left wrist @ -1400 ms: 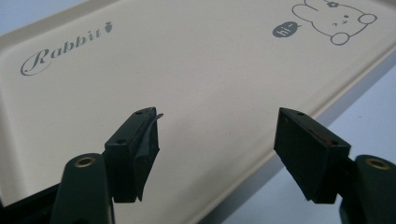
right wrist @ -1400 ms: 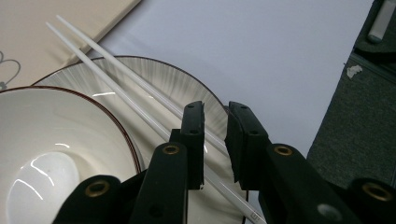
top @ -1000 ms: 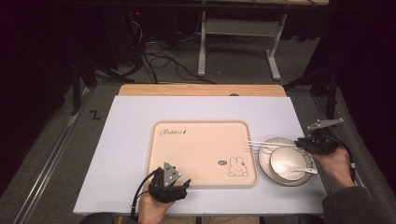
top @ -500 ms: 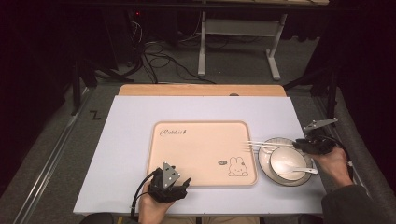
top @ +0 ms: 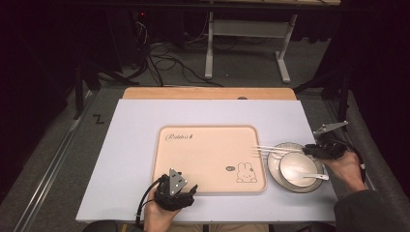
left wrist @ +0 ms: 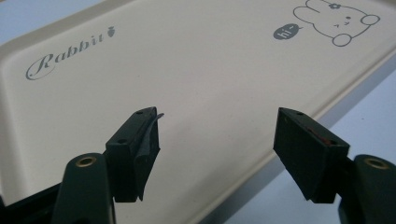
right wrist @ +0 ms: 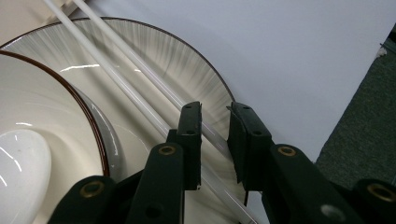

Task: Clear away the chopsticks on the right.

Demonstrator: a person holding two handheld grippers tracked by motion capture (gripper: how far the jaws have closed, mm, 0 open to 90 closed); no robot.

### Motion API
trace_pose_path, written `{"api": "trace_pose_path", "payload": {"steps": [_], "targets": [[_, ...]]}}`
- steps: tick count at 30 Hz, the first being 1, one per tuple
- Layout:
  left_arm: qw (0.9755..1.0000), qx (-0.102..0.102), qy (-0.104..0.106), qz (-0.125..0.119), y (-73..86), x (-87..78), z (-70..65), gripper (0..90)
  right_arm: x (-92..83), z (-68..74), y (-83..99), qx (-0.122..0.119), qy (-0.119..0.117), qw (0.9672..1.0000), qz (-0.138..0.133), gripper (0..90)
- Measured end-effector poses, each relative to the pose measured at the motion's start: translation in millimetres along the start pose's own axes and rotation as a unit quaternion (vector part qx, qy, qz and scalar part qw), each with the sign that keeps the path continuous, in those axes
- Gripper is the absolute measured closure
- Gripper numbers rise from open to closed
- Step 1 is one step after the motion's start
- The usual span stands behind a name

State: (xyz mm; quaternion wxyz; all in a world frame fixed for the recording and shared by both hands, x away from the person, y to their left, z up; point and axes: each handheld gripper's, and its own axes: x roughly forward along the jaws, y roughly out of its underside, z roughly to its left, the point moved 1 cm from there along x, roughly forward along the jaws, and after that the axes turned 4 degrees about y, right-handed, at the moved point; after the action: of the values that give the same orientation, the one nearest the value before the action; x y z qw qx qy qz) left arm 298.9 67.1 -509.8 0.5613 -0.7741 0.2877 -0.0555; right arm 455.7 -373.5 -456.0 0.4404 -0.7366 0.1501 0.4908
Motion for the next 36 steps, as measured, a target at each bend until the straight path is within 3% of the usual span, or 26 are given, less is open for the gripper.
{"api": "trace_pose_path", "payload": {"steps": [36], "targets": [[1.0, 0.004, 0.004, 0.001, 2.3, 0.3, -2.0, 31.7, 7.0, -3.5, 3.2, -0.014, -0.019, 0.9996, 0.018, 81.1]]}}
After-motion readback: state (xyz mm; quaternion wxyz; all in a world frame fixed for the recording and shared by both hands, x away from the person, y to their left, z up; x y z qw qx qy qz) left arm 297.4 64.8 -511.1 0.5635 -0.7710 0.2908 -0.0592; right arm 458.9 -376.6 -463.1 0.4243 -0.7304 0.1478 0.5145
